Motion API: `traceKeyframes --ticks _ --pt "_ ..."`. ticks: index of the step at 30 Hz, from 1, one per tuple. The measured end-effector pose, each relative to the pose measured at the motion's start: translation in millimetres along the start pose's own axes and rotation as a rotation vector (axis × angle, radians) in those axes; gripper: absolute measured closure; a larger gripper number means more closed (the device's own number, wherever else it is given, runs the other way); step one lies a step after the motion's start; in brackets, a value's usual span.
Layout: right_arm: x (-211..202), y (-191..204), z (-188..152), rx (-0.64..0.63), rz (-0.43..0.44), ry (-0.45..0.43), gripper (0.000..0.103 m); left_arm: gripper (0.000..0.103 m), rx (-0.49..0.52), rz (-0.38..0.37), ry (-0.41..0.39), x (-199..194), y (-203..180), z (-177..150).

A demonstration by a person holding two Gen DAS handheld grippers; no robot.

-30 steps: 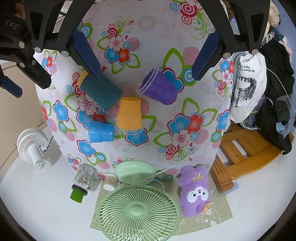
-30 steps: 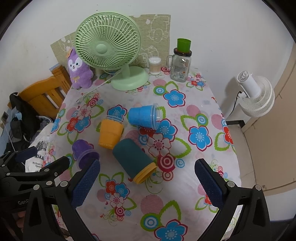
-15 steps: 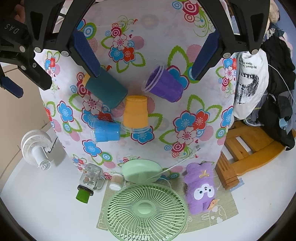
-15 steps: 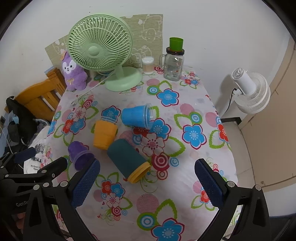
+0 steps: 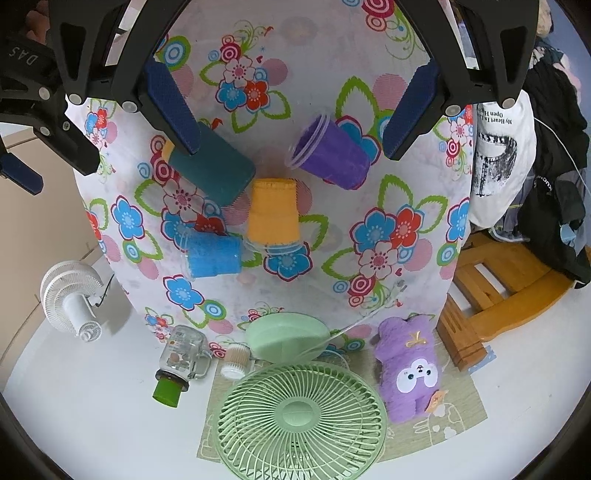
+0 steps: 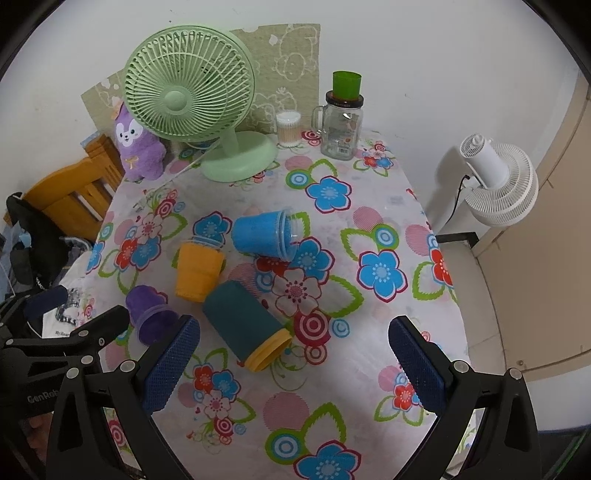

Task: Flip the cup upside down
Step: 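Close the left gripper around the orange cup's body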

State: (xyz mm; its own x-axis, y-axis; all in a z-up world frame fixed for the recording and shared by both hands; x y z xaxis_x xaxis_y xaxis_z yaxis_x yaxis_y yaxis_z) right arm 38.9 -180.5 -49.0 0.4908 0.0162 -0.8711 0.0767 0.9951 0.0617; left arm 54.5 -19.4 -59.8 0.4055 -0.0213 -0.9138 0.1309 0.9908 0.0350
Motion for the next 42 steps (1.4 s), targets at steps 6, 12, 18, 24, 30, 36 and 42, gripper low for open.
traceKeyframes --ticks 6,12,18,24,30,36,42 --pt "20.6 -4.9 11.4 0.008 0.005 0.021 0.0 0.003 0.009 0.006 0.012 16.5 -0.4 13.0" --pt "43.2 -4.1 23.9 -0.011 0.014 0.027 0.0 0.003 0.019 0.005 0.044 39.5 -1.3 23.1" --pt "69.3 -5.5 34.5 -0.019 0.015 0.047 0.0 0.003 0.022 -0.007 0.067 63.2 -2.2 33.4" --pt "95.5 -8.5 37.6 -0.014 0.002 0.08 0.0 0.003 0.037 -0.009 0.094 87.7 -4.5 38.9" --pt "121.4 -10.1 33.8 -0.008 -0.007 0.126 0.0 0.003 0.044 -0.012 0.137 117.4 -5.3 39.6" --pt "142.2 -11.5 30.8 0.005 -0.009 0.163 0.0 0.003 0.048 -0.026 0.184 144.0 -9.1 38.1" --pt "157.6 -12.3 28.3 0.013 -0.016 0.19 0.0 0.011 0.047 -0.036 0.221 165.2 -9.1 39.1"
Point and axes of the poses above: each gripper's, at about its wrist camera, not at the fingertips, and x roughly the way its jaws point, y to its left, z to its top, the point moved 6 cm from there along x, roughly the way its jaws point, and after that the axes turned 6 degrees about x, right-handed, at the moved point
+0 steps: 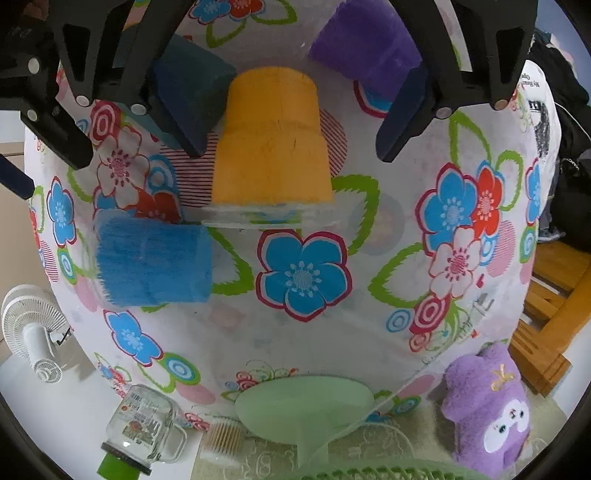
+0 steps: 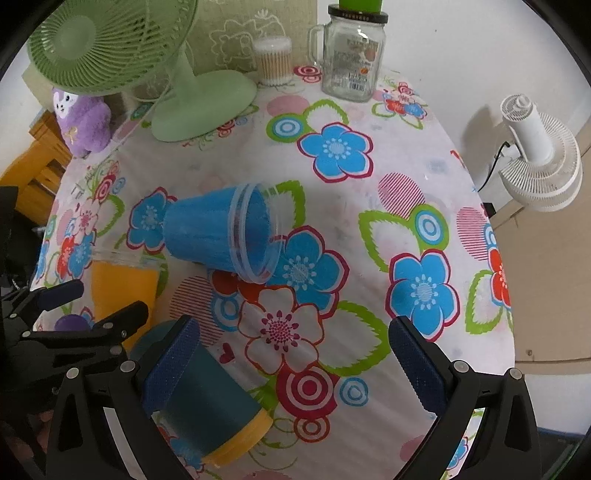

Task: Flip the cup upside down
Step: 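Close the left gripper around the orange cup's body, then lift the orange cup with the left gripper and tilt it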

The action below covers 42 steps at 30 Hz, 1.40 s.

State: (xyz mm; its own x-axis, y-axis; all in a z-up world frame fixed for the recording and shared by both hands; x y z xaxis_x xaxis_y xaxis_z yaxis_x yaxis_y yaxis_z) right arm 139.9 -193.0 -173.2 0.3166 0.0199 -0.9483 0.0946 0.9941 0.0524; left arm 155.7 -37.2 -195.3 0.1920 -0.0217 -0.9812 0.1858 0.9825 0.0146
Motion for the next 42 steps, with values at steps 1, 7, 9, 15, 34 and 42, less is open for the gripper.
traceKeyframes --ticks 1,7,9,15,34,42 --pt "1.8 -0.4 0.1 0.0 0.0 0.003 0.0 0.012 -0.005 -0.002 0.008 2.4 1.1 0.2" --pt "10.8 1.0 -2.9 -0.004 -0.003 0.026 0.0 0.029 -0.007 -0.041 0.021 14.1 -0.3 1.7" --pt "11.4 1.9 -3.9 -0.006 -0.001 0.028 0.0 0.038 -0.012 -0.063 0.024 17.5 -0.9 0.6" --pt "7.7 1.3 -5.5 -0.007 -0.004 0.025 0.0 0.039 -0.036 -0.09 0.007 11.9 -4.0 -2.7" --pt "-65.7 10.2 -18.3 -0.081 0.058 -0.082 0.0 0.039 -0.104 -0.08 -0.109 -76.6 -13.1 -37.8" --pt "-77.1 2.9 -49.5 -0.141 0.079 -0.072 0.0 0.04 -0.171 -0.076 -0.107 -85.8 -22.3 -76.1"
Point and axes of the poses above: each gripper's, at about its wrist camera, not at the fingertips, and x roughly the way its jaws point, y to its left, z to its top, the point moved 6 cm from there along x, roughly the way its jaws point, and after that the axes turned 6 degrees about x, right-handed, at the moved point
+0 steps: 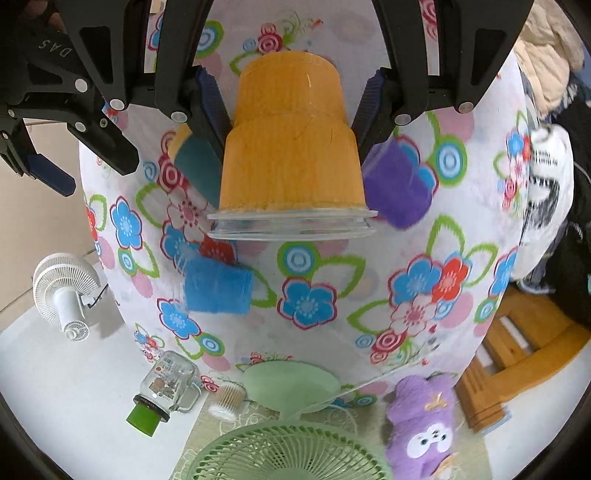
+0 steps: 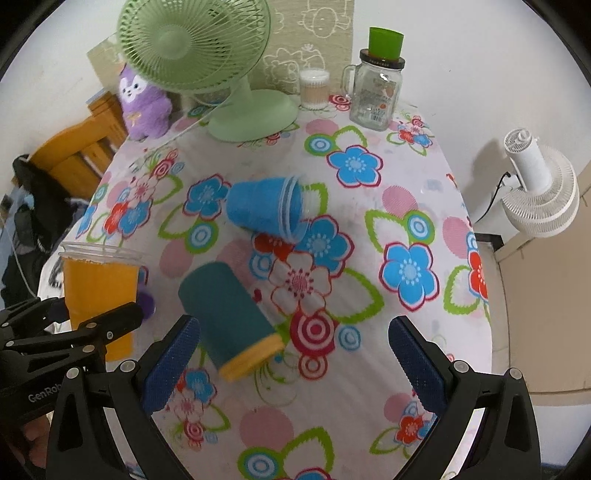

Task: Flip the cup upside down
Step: 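Lift the orange cup with the left gripper and tilt it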

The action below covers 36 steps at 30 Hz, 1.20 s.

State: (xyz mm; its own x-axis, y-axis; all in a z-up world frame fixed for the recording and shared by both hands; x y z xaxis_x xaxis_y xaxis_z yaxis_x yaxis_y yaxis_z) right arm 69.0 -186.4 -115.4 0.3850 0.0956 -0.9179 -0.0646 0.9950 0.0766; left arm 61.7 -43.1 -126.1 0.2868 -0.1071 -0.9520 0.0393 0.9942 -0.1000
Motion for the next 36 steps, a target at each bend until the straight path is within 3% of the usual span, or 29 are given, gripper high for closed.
traceKeyframes --ticks 19,34,36 --pt "19.2 -10.8 -57.2 -0.059 -0.003 0.062 0.0 0.04 -0.062 -0.037 0.069 47.6 -15.2 -70.8" --pt "43.7 -18.0 -80.8 -0.078 -0.012 0.139 0.0 0.039 -0.045 -0.021 0.084 75.7 -17.7 -80.5" --pt "43.5 -18.7 -80.7 -0.078 -0.005 0.135 0.0 0.034 -0.053 -0.026 0.076 73.4 -18.9 -79.8"
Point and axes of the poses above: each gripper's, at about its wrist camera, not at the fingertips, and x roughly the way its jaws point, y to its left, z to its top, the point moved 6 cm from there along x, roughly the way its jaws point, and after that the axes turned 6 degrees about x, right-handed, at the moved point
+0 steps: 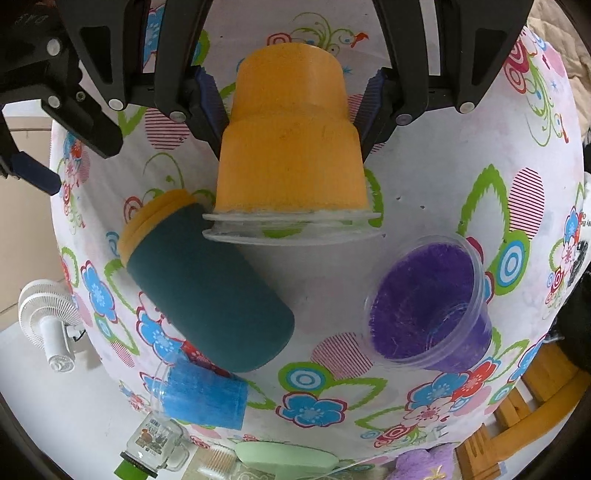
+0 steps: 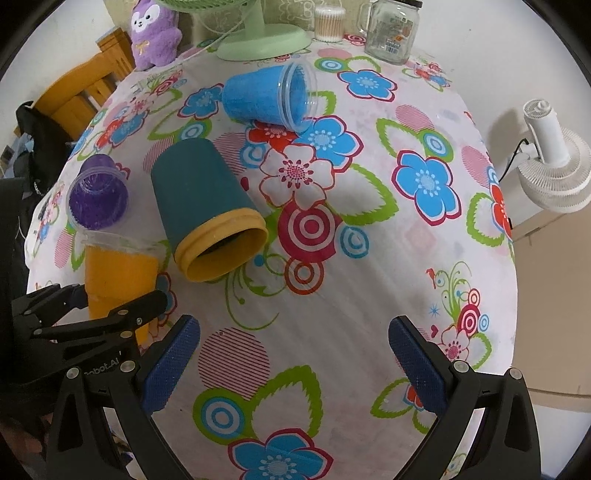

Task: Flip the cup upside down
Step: 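Lift the orange cup with the left gripper and tilt it, then rotate the left tool to turn the orange cup rim-down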

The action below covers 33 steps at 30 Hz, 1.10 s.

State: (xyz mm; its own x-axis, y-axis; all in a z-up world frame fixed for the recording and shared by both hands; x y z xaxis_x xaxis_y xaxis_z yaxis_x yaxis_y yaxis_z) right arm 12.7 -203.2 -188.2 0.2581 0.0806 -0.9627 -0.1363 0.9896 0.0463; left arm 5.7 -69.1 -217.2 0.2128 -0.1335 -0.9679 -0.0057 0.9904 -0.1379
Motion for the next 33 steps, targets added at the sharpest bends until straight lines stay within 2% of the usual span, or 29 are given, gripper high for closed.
traceKeyframes --ticks 2,7,11,19,21,26,33 --pt "-1.4 -1.4 1.1 0.006 0.015 -0.004 0.0 0.024 -0.002 0.008 -0.01 -3.9 -0.4 1.4" --pt "-14.7 -1.1 7.3 0.021 0.053 -0.036 0.0 0.018 -0.003 0.015 -0.036 -25.2 1.0 5.7" --pt "-40.2 5.2 12.8 0.033 0.08 -0.129 0.0 0.015 0.042 -0.008 -0.075 -47.2 -0.3 12.7" --pt "-76.2 27.5 -1.0 0.15 0.088 -0.267 0.0 0.014 0.316 -0.002 -0.114 -81.5 11.5 5.3" --pt "-81.4 36.6 -10.2 0.181 0.111 -0.292 0.0 0.014 0.373 -0.023 -0.121 -86.0 14.3 4.5" --pt "-85.3 56.1 -32.4 0.224 0.014 -0.342 0.0 0.014 0.539 -0.05 -0.118 -92.0 26.1 -5.5" --pt "-80.8 83.1 -61.5 0.297 0.005 -0.401 0.0 0.014 0.694 -0.05 -0.097 -88.1 38.4 -18.6"
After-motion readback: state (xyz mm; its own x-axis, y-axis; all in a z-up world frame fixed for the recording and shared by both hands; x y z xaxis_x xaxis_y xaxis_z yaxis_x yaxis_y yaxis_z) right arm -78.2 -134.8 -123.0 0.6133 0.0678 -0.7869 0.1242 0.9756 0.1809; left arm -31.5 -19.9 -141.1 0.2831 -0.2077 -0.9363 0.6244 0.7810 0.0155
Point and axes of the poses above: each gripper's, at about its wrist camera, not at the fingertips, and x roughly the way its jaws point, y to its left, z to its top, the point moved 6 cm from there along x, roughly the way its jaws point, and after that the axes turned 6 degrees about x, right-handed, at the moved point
